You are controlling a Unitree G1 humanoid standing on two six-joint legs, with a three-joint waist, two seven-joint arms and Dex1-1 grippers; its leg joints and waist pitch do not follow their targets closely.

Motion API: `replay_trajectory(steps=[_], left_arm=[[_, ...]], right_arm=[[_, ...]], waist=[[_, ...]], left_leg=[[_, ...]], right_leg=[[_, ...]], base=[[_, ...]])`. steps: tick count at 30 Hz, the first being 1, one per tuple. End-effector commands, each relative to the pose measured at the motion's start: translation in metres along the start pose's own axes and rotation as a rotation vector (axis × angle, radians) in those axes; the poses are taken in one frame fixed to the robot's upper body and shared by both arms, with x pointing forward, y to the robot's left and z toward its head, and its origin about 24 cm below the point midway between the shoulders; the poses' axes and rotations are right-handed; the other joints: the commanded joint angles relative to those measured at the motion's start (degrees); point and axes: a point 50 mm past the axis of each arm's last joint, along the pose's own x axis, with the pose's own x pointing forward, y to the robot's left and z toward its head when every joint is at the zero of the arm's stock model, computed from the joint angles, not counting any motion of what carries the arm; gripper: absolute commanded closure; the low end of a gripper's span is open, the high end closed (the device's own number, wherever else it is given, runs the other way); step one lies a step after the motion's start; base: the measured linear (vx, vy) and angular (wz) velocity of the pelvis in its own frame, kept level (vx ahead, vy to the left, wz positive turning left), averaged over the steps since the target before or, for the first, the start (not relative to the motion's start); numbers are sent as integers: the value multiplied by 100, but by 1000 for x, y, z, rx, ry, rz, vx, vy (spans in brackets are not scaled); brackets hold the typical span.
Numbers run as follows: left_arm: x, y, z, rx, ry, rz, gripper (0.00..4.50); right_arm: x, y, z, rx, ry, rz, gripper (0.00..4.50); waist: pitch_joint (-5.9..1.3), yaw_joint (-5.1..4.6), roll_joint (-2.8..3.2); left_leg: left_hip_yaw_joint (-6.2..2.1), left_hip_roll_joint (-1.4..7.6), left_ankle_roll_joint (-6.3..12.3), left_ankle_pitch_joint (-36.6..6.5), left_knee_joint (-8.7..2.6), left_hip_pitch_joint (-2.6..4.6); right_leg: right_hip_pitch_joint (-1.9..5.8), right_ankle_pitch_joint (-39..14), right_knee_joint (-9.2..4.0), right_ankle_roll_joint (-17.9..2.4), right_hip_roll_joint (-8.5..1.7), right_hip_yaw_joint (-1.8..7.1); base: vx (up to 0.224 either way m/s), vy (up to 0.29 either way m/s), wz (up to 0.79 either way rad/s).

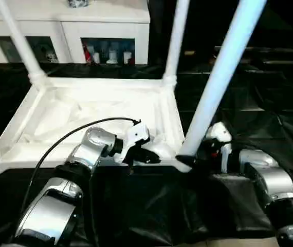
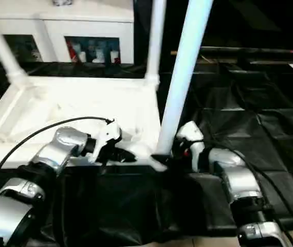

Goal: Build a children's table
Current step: Rotate leg to tighten

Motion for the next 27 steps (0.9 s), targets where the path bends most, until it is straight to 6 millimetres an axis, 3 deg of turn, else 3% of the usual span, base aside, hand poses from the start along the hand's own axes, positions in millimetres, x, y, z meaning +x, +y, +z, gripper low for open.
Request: replay_trajectory(steps=[1,4,12,15,17,18,21,23,25,26,27], left_arm=[[7,-2,11,8,-86,-18,450],[6,-2,11,9,-86,-22,450],[7,-1,12,7,-87,11,450],[14,10,14,1,-75,171,450],[16,14,15,-1,-69,237,450],[21,19,18,-20,-73,322,450],[35,26,27,-68,-80,477,450],[43,27,33,-85,-93,515,450],[49,25,37,-72,-104,513,450],[51,25,38,-59,-102,508,450],[53,24,38,-34,-96,495,450]], right_arm=[[9,12,-7,45,19,102,161],[9,13,-8,54,16,114,191],[10,15,-11,76,11,105,208],[18,6,-18,96,16,-58,210],[22,2,-21,105,21,-129,215],[26,-5,-25,140,13,-257,215],[40,-10,-30,239,-40,-432,235],[50,-7,-29,251,-53,-462,237],[58,-2,-27,241,-53,-456,237],[62,-1,-27,237,-56,-453,237],[65,2,-25,245,-78,-425,206]], waist=[[-288,10,-52],[-290,16,-50],[-289,28,-54],[-270,2,-70],[-264,-42,-77],[-253,-71,-81],[-256,-143,-70],[-250,-163,-81],[-259,-168,-90],[-256,-164,-38],[-256,-184,-69]], left_leg=[[-189,422,223,-1434,-369,116],[-187,417,235,-1413,-362,112],[-190,418,211,-1424,-363,119],[-192,402,159,-1509,-367,115],[-224,385,9,-1793,-375,155],[-237,381,-27,-1858,-378,155],[-281,381,-189,-2173,-408,180],[-269,364,-137,-2245,-402,198],[-270,359,-52,-2158,-400,166],[-274,360,-41,-2141,-403,162],[-266,348,21,-2156,-402,148]], right_leg=[[166,-1301,-360,-1345,-425,259],[174,-1337,-366,-1336,-434,259],[168,-1379,-373,-1304,-430,259],[137,-1600,-399,-1235,-432,265],[119,-2130,-459,-1119,-460,260],[109,-2338,-484,-1046,-457,262],[85,-2689,-536,-874,-450,241],[56,-2678,-565,-826,-436,253],[83,-2590,-565,-819,-443,258],[83,-2539,-560,-821,-444,262],[90,-2504,-574,-805,-429,255]], base=[[0,0,0],[0,0,0],[0,0,0],[0,0,0],[0,0,0],[0,0,0],[0,0,0],[0,0,0],[0,0,0],[0,0,0],[0,0,0]])
